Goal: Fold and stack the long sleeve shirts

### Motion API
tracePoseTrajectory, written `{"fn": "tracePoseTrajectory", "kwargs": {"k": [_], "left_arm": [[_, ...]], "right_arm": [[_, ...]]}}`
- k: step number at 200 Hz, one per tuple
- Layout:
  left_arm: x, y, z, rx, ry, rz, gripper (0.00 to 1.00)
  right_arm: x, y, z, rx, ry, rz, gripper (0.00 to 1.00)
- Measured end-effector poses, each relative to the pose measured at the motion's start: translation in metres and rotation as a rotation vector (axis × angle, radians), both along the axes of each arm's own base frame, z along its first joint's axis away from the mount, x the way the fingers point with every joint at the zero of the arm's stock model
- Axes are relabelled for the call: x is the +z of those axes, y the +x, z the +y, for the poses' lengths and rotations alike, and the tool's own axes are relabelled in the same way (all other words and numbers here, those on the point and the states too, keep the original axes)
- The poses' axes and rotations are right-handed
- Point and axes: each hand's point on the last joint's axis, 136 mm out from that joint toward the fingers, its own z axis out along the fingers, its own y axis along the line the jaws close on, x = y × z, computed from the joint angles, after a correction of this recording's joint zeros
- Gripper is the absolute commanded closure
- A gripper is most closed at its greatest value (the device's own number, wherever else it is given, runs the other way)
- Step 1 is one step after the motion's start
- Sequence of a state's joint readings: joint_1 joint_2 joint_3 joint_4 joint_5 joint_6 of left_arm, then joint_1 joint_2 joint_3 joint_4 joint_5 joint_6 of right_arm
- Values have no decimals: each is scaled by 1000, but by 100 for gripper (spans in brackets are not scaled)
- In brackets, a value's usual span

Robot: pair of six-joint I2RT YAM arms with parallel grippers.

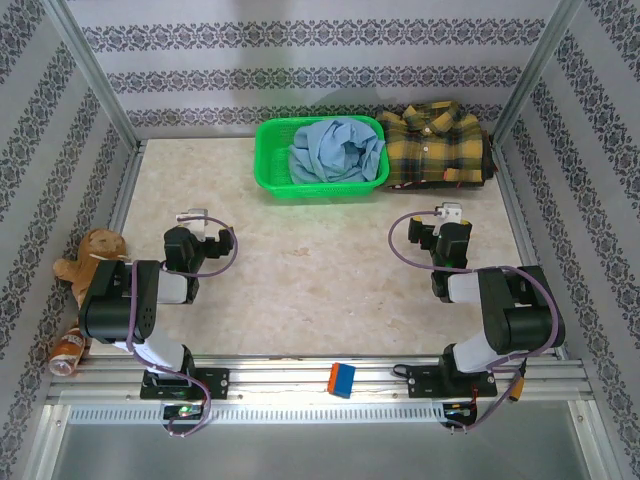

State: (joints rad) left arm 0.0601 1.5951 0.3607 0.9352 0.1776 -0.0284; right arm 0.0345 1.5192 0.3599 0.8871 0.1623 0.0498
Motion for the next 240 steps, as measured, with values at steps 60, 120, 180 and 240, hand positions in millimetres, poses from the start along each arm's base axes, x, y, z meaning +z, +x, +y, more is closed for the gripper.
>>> {"fn": "tracePoseTrajectory", "kwargs": {"k": [60, 120, 180, 240], "left_arm": [[0, 0, -1, -3, -1, 0, 0], [1, 1, 0, -2, -1, -2, 0], [2, 1, 0, -2, 0, -5, 0], [3, 1, -3, -21, 3, -1, 0]], "right_arm": [[0, 0, 0, 0, 0, 0, 2], [0, 0, 0, 0, 0, 0, 2], [0, 0, 0, 0, 0, 0, 2], [3, -1, 3, 13, -3, 1, 2]]}}
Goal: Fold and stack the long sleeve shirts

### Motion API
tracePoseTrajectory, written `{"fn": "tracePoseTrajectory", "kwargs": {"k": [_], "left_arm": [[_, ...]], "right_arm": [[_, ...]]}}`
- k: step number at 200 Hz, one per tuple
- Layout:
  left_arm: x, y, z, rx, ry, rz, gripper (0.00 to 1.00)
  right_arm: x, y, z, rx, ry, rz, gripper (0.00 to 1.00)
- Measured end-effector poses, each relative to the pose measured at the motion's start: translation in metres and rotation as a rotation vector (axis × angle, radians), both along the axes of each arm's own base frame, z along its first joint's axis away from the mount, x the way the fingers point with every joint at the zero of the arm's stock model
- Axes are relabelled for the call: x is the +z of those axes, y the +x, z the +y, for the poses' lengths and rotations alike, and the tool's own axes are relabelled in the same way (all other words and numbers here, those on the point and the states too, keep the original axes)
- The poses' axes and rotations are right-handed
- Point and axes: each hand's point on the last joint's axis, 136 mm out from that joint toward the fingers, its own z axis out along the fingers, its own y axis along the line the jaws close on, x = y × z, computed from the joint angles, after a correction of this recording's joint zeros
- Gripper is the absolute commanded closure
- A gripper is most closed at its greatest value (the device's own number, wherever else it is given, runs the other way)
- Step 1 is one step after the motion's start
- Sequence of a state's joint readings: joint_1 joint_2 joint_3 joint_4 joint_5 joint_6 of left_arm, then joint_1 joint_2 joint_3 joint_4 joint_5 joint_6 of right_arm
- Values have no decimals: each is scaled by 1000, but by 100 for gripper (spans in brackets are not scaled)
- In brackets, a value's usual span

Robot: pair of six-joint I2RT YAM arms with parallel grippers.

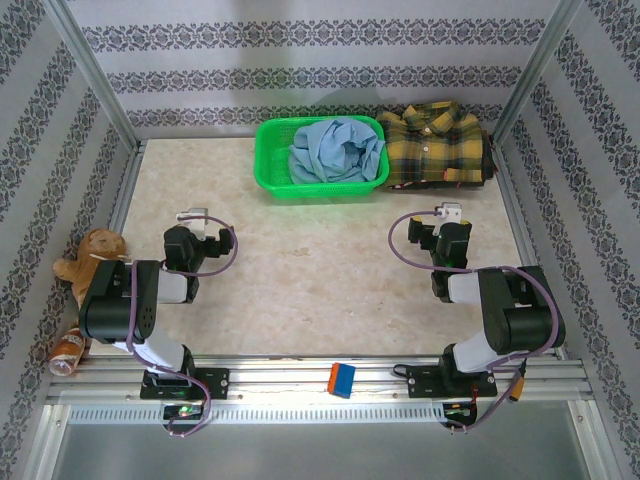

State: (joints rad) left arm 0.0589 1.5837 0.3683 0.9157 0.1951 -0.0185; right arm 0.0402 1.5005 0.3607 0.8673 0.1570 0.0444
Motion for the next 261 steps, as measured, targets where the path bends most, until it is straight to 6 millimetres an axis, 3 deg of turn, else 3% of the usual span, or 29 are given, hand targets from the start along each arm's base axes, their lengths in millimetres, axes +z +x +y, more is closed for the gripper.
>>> {"fn": "tracePoseTrajectory", "kwargs": {"k": [10, 21, 33, 56, 70, 84, 111, 148, 171, 193, 213, 239, 261], "left_arm": [[5, -2, -4, -23, -1, 19, 0], [21, -2, -8, -44, -6, 33, 0], [59, 5, -12, -52, -27, 2, 0], [154, 17, -21, -54, -107, -92, 0], [192, 22, -28, -51, -169, -98, 0], [208, 30, -34, -45, -233, -49, 0], [192, 65, -46, -22, -342, 156, 0], [122, 120, -82, -1, -393, 474, 2], [76, 143, -107, 20, -386, 629, 7], [44, 154, -115, 63, -363, 724, 8], [32, 160, -109, 118, -335, 760, 10], [31, 169, -100, 172, -307, 755, 12], [28, 174, -97, 203, -308, 754, 26]], "right_arm": [[7, -5, 3, -1, -17, 7, 2], [31, -14, 15, 17, -33, -14, 2], [73, -24, 31, 54, -20, -89, 2], [150, -50, 52, 95, 61, -199, 2], [172, -63, 55, 92, 124, -178, 2], [178, -70, 59, 92, 174, -110, 2], [156, -72, 74, 114, 238, 97, 2], [118, -61, 111, 177, 288, 361, 2], [118, -54, 137, 243, 311, 442, 2], [131, -43, 159, 307, 334, 463, 2], [144, -36, 176, 360, 358, 466, 2], [153, -22, 191, 396, 376, 477, 2], [152, -7, 200, 403, 377, 497, 2]]}}
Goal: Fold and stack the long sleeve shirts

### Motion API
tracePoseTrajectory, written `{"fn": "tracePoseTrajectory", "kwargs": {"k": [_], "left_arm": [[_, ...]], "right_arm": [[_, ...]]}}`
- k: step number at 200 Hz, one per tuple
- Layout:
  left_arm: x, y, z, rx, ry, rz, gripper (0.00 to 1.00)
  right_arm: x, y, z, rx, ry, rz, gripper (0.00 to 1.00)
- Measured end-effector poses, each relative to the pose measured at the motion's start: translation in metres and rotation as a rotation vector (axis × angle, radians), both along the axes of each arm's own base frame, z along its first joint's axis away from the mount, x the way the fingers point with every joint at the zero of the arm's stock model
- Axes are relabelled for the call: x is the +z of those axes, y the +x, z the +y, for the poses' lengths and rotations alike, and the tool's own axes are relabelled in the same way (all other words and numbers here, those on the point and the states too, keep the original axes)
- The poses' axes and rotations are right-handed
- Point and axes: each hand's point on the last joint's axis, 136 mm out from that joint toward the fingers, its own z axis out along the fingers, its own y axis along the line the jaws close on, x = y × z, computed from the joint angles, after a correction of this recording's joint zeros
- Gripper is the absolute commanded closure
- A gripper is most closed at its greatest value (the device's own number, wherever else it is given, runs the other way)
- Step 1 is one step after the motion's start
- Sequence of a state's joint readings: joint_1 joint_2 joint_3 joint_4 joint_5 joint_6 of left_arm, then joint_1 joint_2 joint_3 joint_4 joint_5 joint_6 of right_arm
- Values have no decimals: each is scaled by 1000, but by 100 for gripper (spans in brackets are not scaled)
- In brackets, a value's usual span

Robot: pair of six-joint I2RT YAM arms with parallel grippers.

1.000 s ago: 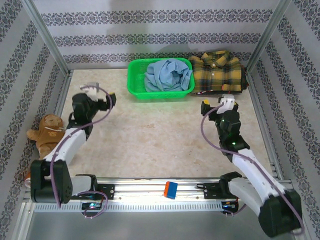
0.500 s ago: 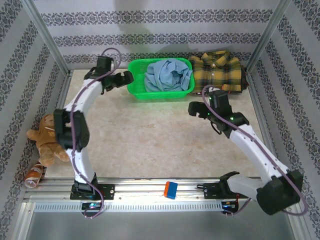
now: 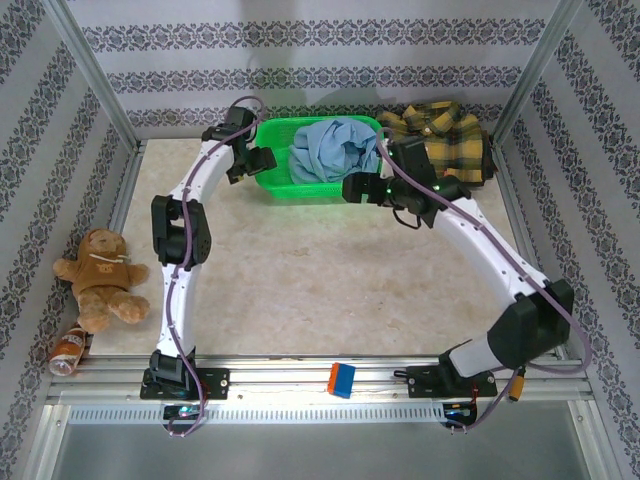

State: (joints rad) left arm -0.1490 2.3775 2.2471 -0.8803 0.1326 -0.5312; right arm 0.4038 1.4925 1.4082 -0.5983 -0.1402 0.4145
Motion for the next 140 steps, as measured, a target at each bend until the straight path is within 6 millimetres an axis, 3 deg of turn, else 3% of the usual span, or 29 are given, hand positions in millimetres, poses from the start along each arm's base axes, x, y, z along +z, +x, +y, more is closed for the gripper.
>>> {"fn": "tracePoseTrajectory", "kwargs": {"k": [11, 28, 52, 67, 88, 111, 140], "left_arm": [[-4, 1, 1, 7, 4, 7, 37], [-15, 1, -1, 17, -11, 30, 62], [-30, -3, -7, 5, -40, 65, 87], [-28, -9, -13, -5, -75, 70, 93], [-30, -26, -13, 9, -87, 82, 94], [-30, -66, -13, 47, -90, 107, 96], [-29, -124, -25, 109, -127, 116, 100]], "right_arm": [[-1, 9, 4, 1, -4, 7, 2], [-3, 25, 10, -3, -11, 14, 2], [-6, 47, 15, -21, -28, 10, 2], [-9, 60, 17, -32, -39, 6, 2], [-15, 77, 23, -46, -59, 4, 2], [-27, 94, 34, -50, -78, 7, 2], [-59, 112, 58, -38, -113, 36, 2]]}}
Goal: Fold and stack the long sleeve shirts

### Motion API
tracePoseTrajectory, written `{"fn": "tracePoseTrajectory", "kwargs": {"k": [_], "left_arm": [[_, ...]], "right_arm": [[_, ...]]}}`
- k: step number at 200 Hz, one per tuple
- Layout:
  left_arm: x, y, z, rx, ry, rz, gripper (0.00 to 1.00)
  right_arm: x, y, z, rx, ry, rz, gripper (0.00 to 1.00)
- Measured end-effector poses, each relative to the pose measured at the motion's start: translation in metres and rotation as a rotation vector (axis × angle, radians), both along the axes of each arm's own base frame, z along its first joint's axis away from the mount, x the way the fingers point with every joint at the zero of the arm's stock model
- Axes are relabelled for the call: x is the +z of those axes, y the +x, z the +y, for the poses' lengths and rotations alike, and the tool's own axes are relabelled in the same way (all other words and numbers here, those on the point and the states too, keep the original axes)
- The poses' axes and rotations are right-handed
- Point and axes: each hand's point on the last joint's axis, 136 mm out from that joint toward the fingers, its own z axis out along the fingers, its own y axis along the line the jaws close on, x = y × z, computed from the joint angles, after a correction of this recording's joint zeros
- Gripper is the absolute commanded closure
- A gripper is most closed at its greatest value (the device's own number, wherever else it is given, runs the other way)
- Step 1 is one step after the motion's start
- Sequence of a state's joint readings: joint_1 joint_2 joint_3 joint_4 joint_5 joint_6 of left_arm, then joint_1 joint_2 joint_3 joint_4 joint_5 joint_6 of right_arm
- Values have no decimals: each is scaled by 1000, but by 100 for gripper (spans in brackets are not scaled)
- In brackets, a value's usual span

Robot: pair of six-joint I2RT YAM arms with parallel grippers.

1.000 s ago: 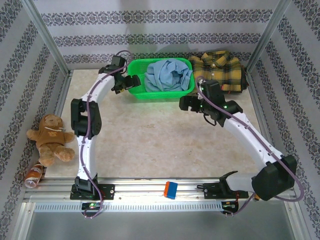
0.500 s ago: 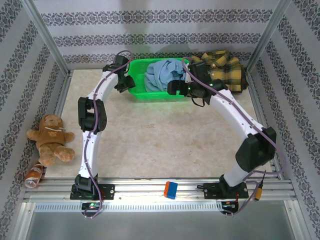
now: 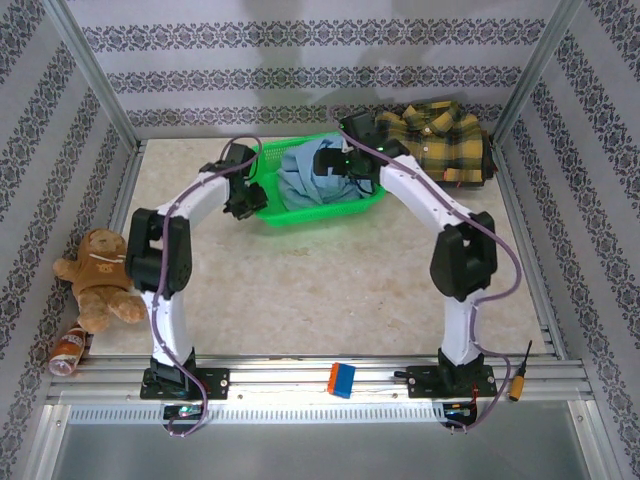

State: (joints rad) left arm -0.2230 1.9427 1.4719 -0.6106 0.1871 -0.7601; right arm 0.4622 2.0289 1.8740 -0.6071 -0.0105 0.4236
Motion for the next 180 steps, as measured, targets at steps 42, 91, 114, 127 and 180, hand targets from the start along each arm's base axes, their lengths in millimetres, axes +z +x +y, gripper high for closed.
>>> {"fn": "tracePoseTrajectory", "kwargs": {"k": [42, 91, 114, 127, 180], "left_arm": [[-7, -62, -24, 111, -84, -34, 100], [-6, -104, -35, 281, -165, -91, 100], [-5, -115, -27, 359, -170, -107, 100], [-3, -121, -17, 407, -153, -112, 100], [11, -116, 30, 612, -79, -171, 100]], "right_arm": [[-70, -1, 22, -34, -89, 89, 9], [-121, -15, 38, -100, -157, 143, 77], [-115, -16, 46, -112, -110, 140, 100], [-101, -18, 51, -96, -54, 126, 100], [101, -57, 75, 102, 327, -92, 100]]}}
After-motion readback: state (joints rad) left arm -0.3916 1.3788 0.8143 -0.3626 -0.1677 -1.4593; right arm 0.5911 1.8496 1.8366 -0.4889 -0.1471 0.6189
